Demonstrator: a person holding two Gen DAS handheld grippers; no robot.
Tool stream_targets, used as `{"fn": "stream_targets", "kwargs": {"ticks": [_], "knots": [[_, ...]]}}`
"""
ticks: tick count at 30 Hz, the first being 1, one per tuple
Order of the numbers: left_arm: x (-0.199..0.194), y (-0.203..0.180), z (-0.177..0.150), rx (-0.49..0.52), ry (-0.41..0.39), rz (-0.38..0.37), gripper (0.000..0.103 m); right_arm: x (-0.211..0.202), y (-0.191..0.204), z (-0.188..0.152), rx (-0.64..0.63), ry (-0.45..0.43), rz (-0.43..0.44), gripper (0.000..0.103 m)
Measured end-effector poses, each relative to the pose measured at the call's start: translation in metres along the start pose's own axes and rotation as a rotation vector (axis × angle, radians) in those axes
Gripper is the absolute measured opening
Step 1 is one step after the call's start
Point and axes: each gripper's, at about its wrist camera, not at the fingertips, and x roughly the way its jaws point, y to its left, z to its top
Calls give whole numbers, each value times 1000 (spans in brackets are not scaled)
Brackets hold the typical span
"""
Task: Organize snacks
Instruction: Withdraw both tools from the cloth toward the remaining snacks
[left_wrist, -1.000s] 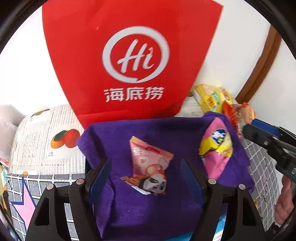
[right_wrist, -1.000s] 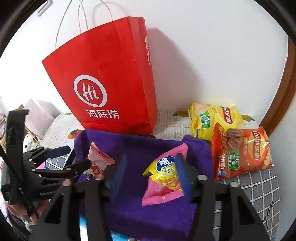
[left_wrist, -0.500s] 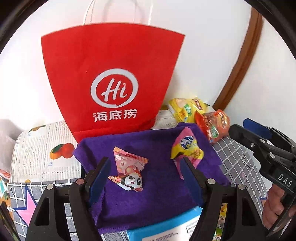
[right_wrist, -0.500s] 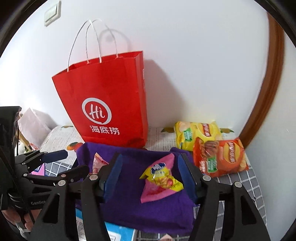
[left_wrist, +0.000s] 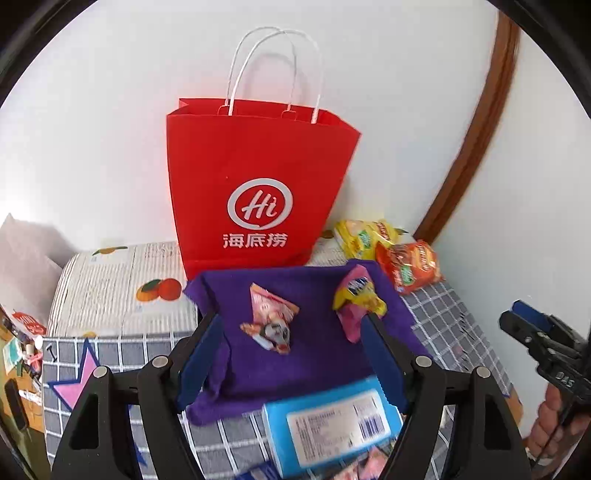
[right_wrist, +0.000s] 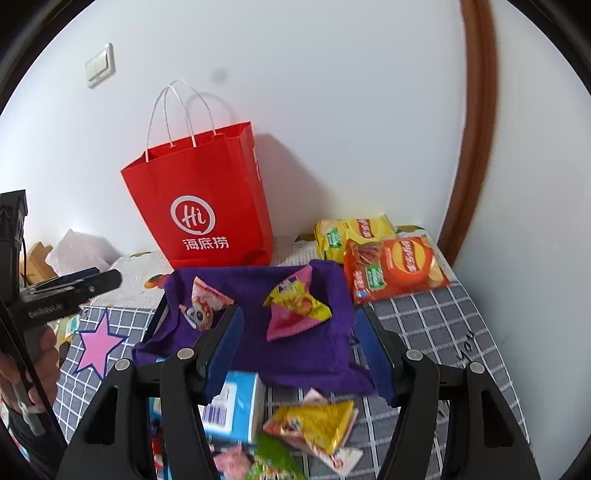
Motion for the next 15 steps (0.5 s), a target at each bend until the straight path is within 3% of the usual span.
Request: {"fn": "stream_targets", "kwargs": {"ticks": [9, 15], "knots": [[-44, 15, -54, -70, 25, -25, 74, -20, -10, -69, 31, 77, 34, 63], [-70, 18, -85, -79, -14, 36, 75, -28, -5, -111, 32, 104, 47, 63]]}}
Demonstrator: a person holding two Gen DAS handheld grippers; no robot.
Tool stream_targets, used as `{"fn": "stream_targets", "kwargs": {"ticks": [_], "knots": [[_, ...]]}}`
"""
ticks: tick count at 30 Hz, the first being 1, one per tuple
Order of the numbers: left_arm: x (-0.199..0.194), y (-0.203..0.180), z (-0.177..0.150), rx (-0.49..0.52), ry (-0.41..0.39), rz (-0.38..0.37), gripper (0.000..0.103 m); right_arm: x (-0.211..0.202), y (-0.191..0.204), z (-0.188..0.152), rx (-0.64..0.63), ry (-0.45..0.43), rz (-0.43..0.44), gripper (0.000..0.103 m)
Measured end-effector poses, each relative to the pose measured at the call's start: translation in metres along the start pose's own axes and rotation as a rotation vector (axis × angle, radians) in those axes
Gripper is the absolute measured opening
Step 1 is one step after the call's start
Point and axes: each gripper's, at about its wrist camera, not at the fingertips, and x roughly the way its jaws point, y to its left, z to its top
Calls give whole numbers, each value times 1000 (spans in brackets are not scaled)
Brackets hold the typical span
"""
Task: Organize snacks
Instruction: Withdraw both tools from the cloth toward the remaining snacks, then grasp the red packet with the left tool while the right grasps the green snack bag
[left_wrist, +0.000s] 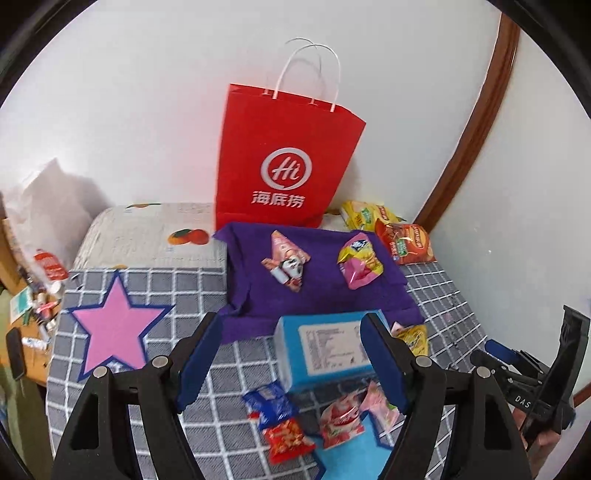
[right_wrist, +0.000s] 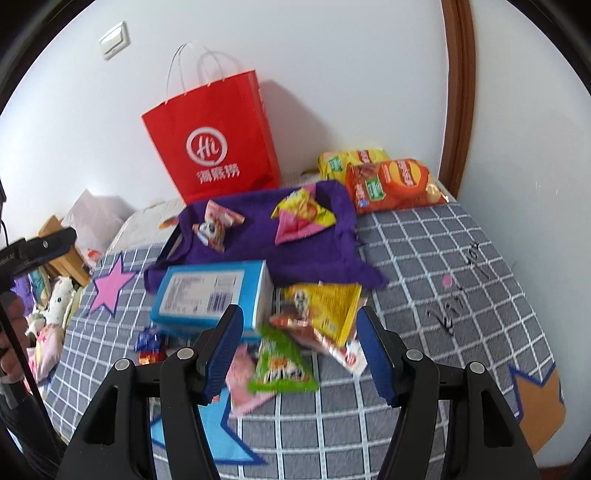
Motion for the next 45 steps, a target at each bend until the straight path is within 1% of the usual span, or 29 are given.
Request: {"fn": "stream_targets", "kwargs": {"ticks": [3, 6, 11, 14, 19, 28, 32, 38, 41, 45], "knots": [[-5, 4, -14, -3, -7, 56, 75, 1, 3, -13, -27, 3, -14, 63], [-5, 13, -29, -20, -2, 78, 75, 5, 2, -21, -47, 6, -27, 63], [6, 26, -50, -53, 67, 107, 77, 22, -8, -29, -31, 31, -35, 63], [13, 32, -60, -61, 92, 126, 77, 35, -13, -32, -9, 56, -13, 64], [24, 38, -72, -78, 117, 117, 77, 55, -5, -40, -6, 75, 13, 65], [49, 32, -90, -50, 173, 121, 77, 98, 13, -51, -18, 123, 26, 64], [54, 30, -94, -40, 190, 114, 77, 115, 12, -53, 4, 158, 30, 57], [60, 26, -100, -31, 211, 108, 77, 113, 12, -53, -5, 137, 24, 51], [61, 26, -104, -33, 220, 106, 77, 104, 10, -53, -2, 126, 26, 50], [63, 24, -109, -26, 234, 107, 77, 84, 6, -54, -2, 81, 18, 50]]}}
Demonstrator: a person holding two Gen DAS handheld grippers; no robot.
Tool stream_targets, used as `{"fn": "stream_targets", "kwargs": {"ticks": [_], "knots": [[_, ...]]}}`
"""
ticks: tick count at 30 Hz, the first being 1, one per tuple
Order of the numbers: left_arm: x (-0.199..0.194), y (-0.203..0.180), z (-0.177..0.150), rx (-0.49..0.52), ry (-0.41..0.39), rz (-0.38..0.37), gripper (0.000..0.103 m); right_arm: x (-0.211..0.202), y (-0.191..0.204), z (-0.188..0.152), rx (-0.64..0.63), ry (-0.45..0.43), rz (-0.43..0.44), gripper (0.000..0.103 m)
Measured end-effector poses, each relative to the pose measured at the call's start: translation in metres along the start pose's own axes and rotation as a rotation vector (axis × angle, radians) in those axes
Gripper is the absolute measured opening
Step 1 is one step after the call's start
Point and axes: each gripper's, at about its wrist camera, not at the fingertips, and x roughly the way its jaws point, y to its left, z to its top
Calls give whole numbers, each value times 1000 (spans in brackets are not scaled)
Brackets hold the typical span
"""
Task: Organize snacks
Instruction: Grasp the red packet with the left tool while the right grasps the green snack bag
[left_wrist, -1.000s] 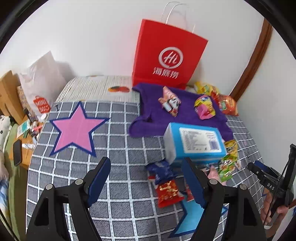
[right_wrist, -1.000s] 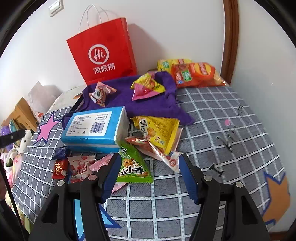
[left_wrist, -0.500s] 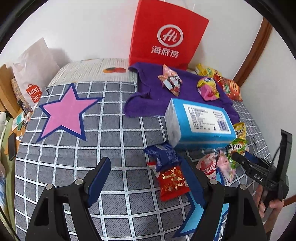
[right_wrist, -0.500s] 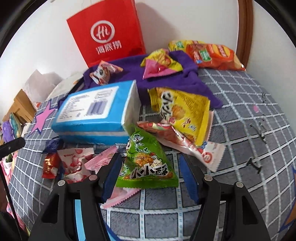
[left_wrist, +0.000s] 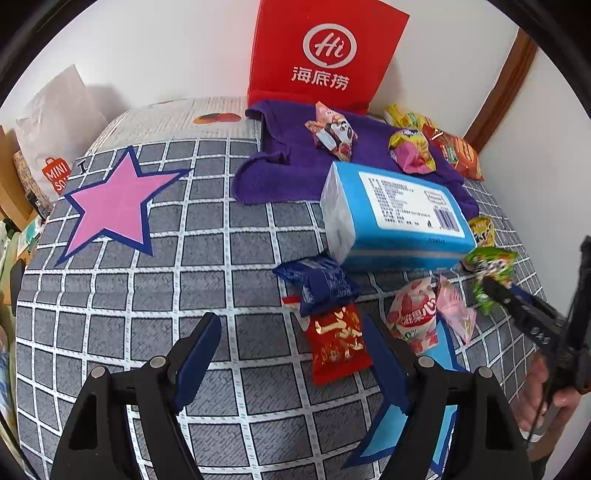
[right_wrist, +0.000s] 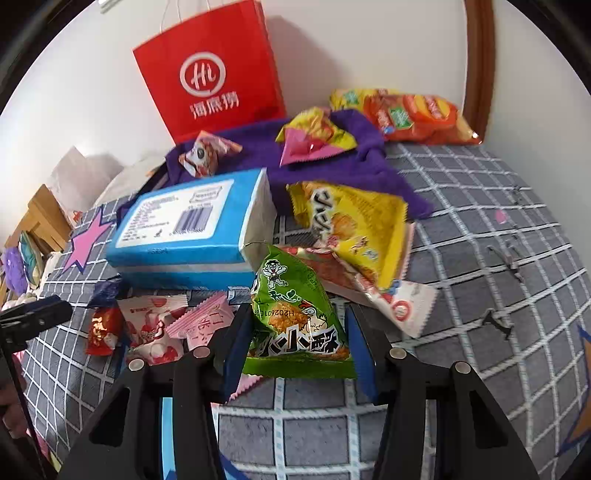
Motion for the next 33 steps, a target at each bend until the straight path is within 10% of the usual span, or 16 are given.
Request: {"fn": "stream_targets", "kwargs": {"ticks": [19, 27, 33], "knots": [[38, -21, -13, 3, 68, -27, 77, -11, -35, -38, -12, -30, -93, 50], [52, -37, -10, 89, 28, 114, 77, -2, -38, -41, 0, -47, -69, 52], [42, -34, -15, 130, 5, 115, 41, 0, -35, -41, -24, -44, -75, 55]]}}
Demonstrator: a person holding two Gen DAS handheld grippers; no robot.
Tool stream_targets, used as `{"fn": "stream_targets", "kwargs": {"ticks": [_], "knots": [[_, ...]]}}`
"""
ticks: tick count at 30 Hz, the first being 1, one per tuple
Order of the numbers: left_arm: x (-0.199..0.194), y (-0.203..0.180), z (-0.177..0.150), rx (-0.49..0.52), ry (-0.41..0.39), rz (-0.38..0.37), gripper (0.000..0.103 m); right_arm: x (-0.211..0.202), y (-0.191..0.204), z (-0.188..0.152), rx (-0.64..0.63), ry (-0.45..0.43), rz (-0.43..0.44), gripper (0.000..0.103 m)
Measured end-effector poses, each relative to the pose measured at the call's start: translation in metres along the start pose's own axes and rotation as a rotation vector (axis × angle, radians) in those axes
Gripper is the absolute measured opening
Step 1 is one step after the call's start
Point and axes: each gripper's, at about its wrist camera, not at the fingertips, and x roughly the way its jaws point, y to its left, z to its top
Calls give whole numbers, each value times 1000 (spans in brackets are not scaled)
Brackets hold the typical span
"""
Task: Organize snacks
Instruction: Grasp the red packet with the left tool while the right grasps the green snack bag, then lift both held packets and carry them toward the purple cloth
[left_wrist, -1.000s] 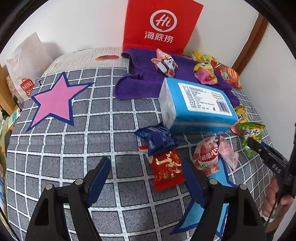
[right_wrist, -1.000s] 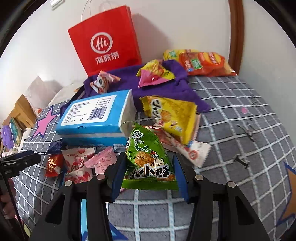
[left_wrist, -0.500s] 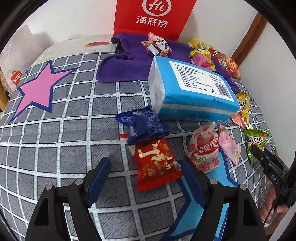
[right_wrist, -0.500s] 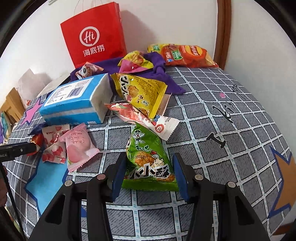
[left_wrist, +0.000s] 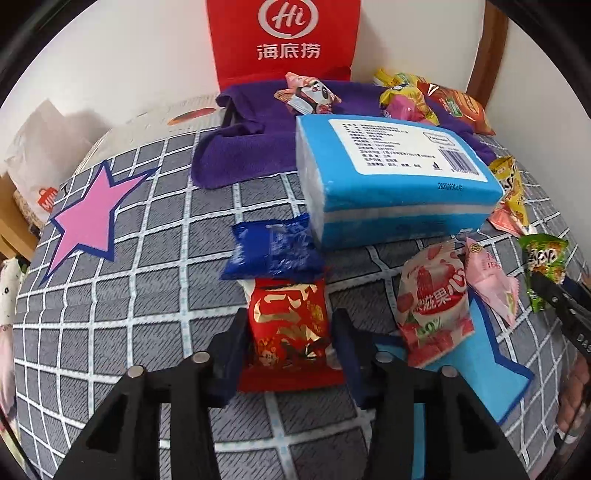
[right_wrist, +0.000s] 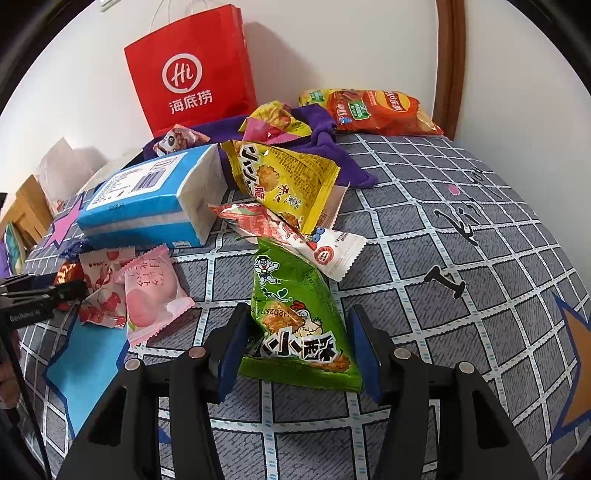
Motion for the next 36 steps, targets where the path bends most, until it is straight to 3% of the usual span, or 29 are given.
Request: {"fn": "stream_targets", "kwargs": {"ticks": [8, 12, 21, 27, 30, 33, 36], "knots": [[0, 12, -8, -19, -48, -12, 46, 3, 4, 0, -19, 14, -9, 58], [1, 9, -11, -1, -87, 3, 45, 6, 6, 0, -43, 29, 3, 66], [-3, 23, -14, -66, -137, -65, 39, 3, 1, -3, -18, 6, 29, 66], [-3, 28, -15, -95, -142, -105, 40, 1, -2, -5, 2, -12, 18, 58], [-3, 26, -15, -91, -140, -99, 39, 2, 1, -4, -10, -6, 0, 58], [-2, 17, -15, -54, -132, -46, 39, 3, 3, -2, -17, 1, -10, 57], [-2, 19, -15, -63, -135, -53, 37, 3, 1, -2, -6, 0, -13, 56]]}}
